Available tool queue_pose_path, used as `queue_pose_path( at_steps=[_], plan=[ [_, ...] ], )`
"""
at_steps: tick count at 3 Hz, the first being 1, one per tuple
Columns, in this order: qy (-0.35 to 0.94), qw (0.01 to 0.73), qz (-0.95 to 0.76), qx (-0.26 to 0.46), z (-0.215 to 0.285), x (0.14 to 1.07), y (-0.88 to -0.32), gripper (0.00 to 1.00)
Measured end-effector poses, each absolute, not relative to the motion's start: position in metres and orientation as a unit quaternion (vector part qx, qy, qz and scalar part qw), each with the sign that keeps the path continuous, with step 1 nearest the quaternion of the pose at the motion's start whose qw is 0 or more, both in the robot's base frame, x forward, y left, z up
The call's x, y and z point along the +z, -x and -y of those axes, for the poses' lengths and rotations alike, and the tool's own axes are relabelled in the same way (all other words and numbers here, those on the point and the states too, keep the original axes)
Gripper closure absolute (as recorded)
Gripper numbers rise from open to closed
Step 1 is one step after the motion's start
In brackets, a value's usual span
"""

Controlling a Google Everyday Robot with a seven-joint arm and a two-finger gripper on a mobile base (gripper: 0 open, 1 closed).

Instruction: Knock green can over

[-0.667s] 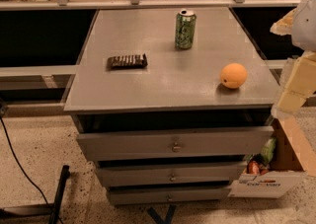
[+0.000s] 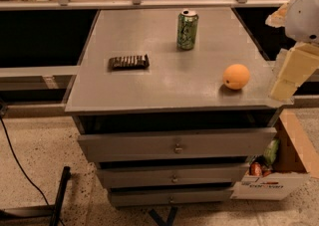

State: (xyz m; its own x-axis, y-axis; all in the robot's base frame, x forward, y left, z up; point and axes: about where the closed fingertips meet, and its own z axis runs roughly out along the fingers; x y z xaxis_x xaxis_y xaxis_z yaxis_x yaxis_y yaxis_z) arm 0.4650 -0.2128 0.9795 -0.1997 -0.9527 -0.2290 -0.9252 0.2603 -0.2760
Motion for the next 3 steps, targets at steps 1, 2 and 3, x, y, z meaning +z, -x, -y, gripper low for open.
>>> queue_pose_path(
  at_steps=[1, 2, 3],
  plan=[
    [0.619, 0.190, -0.761, -0.045, 0.208, 0.974, -0.506, 0.00],
    [0.629, 0.203, -0.749, -0.048, 0.203, 0.968, -0.546, 0.00],
    [0.623, 0.210, -0.752, -0.042, 0.206, 0.955, -0.587, 0.00]
  ],
)
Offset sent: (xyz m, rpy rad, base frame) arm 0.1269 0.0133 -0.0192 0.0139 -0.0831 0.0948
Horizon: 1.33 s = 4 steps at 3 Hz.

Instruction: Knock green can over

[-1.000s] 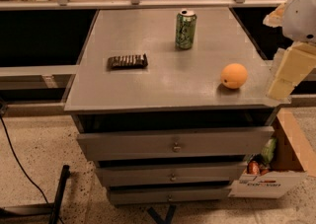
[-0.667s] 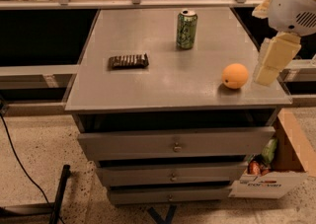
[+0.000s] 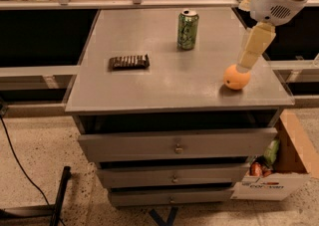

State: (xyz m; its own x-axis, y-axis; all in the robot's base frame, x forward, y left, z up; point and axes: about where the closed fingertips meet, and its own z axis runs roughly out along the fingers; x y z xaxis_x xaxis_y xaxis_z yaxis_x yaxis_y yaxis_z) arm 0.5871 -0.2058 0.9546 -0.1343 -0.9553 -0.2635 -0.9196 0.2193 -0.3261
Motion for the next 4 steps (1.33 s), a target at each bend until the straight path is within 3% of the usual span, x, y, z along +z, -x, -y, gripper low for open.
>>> queue_pose_path(
  at_steps=[3, 4],
  plan=[
    [0.591, 0.205, -0.780, -0.031, 0.197, 0.909, -0.699, 0.00],
    [0.577, 0.233, -0.783, -0.010, 0.189, 0.904, -0.726, 0.00]
  ],
)
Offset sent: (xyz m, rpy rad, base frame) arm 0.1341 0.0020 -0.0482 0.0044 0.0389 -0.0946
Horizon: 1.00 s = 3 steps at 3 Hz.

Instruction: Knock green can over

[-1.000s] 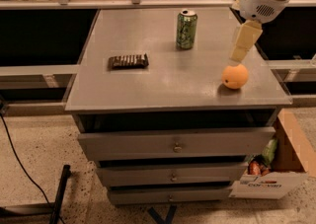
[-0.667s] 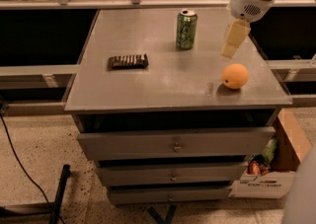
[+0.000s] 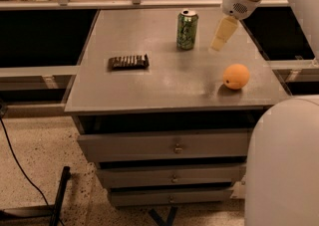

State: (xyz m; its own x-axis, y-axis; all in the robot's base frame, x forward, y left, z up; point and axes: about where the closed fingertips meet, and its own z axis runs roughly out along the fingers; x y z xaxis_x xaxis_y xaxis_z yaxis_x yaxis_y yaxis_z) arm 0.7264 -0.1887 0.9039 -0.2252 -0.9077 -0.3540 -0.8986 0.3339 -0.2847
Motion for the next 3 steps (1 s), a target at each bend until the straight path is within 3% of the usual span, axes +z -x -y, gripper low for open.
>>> queue_pose_path(
  at_steps=[1, 3],
  plan=[
    [0.577, 0.233, -0.783, -0.009, 0.188, 0.903, -0.727, 0.00],
    [0.539, 0.273, -0.785, 0.135, 0.183, 0.873, -0.727, 0.00]
  ],
)
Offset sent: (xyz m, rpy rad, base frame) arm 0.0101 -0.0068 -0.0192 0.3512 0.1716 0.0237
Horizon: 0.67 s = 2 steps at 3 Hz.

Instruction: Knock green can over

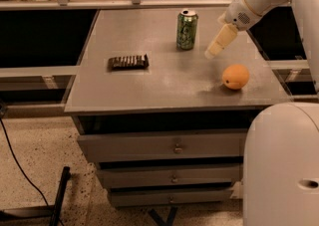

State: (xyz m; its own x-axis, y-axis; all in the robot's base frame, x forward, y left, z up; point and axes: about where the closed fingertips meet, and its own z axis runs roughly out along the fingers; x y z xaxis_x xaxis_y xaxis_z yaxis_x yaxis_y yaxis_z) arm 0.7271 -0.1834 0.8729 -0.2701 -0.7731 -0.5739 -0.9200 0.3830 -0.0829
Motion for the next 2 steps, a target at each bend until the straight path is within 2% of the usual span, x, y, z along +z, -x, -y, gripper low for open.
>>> queue_pose_path(
  at_steps=[2],
  plan=[
    [0.482, 0.344, -0.768, 0.243, 0.1736, 0.8702, -0.7387, 0.00]
  ],
)
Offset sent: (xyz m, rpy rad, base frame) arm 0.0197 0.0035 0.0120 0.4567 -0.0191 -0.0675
